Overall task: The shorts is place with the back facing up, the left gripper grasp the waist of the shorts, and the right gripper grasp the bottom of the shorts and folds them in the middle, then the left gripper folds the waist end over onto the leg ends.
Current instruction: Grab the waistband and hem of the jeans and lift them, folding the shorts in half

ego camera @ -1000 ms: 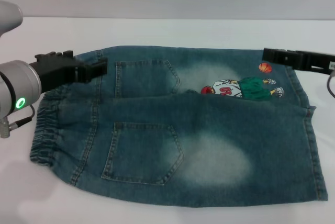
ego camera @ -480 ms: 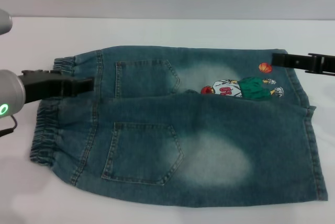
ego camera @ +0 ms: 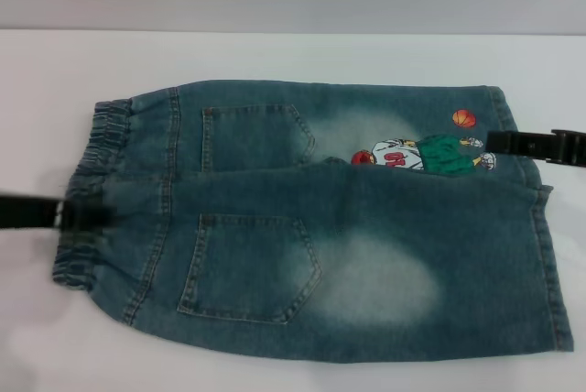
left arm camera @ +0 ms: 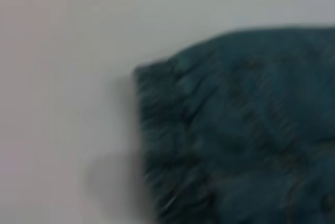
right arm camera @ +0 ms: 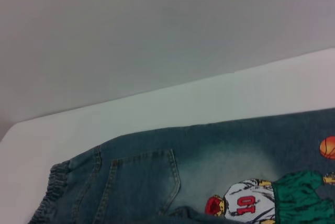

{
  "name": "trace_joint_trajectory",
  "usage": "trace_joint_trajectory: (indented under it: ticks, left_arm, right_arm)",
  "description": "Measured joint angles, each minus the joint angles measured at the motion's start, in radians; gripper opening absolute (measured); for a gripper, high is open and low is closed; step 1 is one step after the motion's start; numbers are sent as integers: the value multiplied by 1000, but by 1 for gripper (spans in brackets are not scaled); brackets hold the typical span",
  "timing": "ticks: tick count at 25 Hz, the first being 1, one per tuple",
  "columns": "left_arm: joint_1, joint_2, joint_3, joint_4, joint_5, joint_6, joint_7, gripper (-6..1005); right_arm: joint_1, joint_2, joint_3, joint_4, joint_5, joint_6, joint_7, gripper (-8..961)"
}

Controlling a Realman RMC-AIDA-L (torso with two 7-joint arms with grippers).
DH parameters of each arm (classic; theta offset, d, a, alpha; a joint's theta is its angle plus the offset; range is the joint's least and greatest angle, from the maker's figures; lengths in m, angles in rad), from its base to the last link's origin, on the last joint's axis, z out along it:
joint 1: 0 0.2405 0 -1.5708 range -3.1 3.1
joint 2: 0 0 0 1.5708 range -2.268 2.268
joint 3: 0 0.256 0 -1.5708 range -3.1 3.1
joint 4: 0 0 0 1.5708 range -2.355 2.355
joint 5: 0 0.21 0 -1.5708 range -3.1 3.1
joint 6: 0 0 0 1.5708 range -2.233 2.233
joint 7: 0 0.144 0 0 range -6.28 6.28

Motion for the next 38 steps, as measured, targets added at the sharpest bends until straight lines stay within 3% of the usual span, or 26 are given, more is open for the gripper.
trace_joint_trajectory:
  ticks: [8,24,38]
  left_arm:
    - [-29,-1,3,-10,94,-140,-40,805]
    - [-74,-3,22,79,89,-150,-48,804]
    - [-94,-4,23,106,90,-151,-57,803]
  right_arm:
    - [-9,1,-3,-52,-82,25,32,646]
    - [-1,3,-8,54,-115,12,37,647]
    - [6,1,-13,50,-111,11,33,647]
